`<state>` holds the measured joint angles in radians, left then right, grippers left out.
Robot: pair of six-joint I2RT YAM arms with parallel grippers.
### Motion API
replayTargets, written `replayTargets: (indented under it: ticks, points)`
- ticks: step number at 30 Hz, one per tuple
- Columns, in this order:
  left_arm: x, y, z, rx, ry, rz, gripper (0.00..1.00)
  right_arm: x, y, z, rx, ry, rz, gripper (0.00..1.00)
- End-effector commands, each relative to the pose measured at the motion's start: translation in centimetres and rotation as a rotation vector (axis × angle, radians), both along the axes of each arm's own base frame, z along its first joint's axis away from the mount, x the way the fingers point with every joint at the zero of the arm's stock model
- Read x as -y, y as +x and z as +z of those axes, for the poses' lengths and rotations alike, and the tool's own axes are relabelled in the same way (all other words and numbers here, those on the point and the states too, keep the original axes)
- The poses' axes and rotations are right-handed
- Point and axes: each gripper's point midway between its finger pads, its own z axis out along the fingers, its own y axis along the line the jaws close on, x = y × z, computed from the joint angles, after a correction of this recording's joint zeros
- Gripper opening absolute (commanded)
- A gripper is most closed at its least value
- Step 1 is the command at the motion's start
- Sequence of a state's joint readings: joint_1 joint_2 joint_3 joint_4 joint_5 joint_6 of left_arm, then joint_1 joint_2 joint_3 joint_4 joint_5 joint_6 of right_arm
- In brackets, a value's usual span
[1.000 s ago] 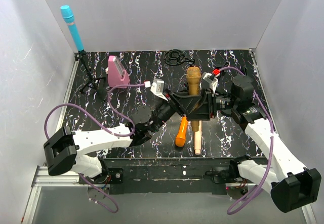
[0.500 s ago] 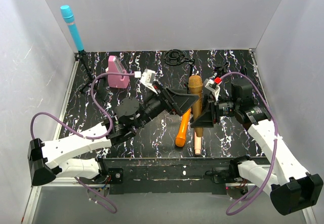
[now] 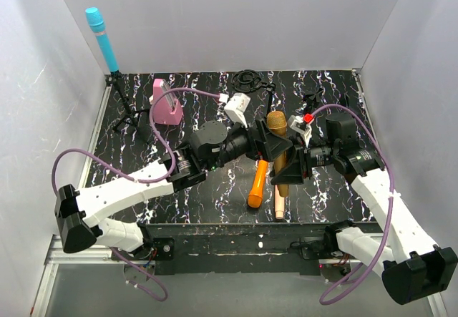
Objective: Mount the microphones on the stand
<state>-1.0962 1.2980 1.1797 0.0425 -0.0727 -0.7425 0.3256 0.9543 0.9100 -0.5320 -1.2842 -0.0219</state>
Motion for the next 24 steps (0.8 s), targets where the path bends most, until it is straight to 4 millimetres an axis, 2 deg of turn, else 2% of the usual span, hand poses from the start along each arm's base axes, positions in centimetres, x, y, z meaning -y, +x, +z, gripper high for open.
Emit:
replayTargets:
  ticks: [1, 3, 6, 9, 10, 12, 13, 14, 17, 18, 20, 24]
  points:
    - [0.0, -0.1, 0.9, 0.006, 0.023, -0.042, 0.72, 0.1, -0.4, 1.6, 0.095, 0.021, 0.021, 0.01]
    - [0.1, 0.3, 0.6, 0.001, 0.03, -0.042, 0.65, 0.1, -0.5, 1.5, 0.097, 0.018, 0.023, 0.01]
    - [0.2, 0.0, 0.4, -0.009, 0.021, -0.078, 0.45, 0.1, -0.5, 1.5, 0.105, 0.018, 0.023, 0.01]
    - [0.1, 0.1, 0.0, -0.012, 0.024, -0.093, 0.35, 0.1, -0.5, 1.4, 0.103, 0.016, 0.024, 0.01]
    - [0.1, 0.0, 0.0, -0.011, 0.024, -0.103, 0.28, 0.1, -0.4, 1.3, 0.104, 0.012, 0.021, 0.01]
    - [0.3, -0.2, 0.7, 0.024, -0.009, -0.143, 0.07, 0.0, -0.4, 1.2, 0.1, 0.005, 0.017, 0.01]
    - [0.2, -0.1, 1.0, 0.037, -0.019, -0.153, 0.0, 0.1, -0.3, 1.1, 0.093, 0.0, 0.011, 0.07]
    - [-0.1, -0.1, 1.1, 0.053, -0.023, -0.155, 0.0, 0.1, -0.4, 1.0, 0.088, -0.003, 0.01, 0.17]
    - [-1.3, 0.1, 1.7, 0.109, -0.011, -0.141, 0.0, 0.3, -0.7, 0.9, 0.101, -0.005, 0.002, 0.61]
    - [-2.0, 0.2, 2.0, 0.126, -0.007, -0.131, 0.0, 0.4, -0.8, 0.8, 0.116, -0.005, 0.0, 0.72]
    - [-3.7, 0.6, 2.3, 0.152, 0.02, -0.101, 0.0, 0.6, -0.9, 0.7, 0.157, -0.022, -0.024, 0.83]
    - [-8.0, 2.1, 3.3, 0.206, 0.127, 0.002, 0.0, 1.6, -0.5, -0.1, 0.264, -0.072, -0.079, 0.86]
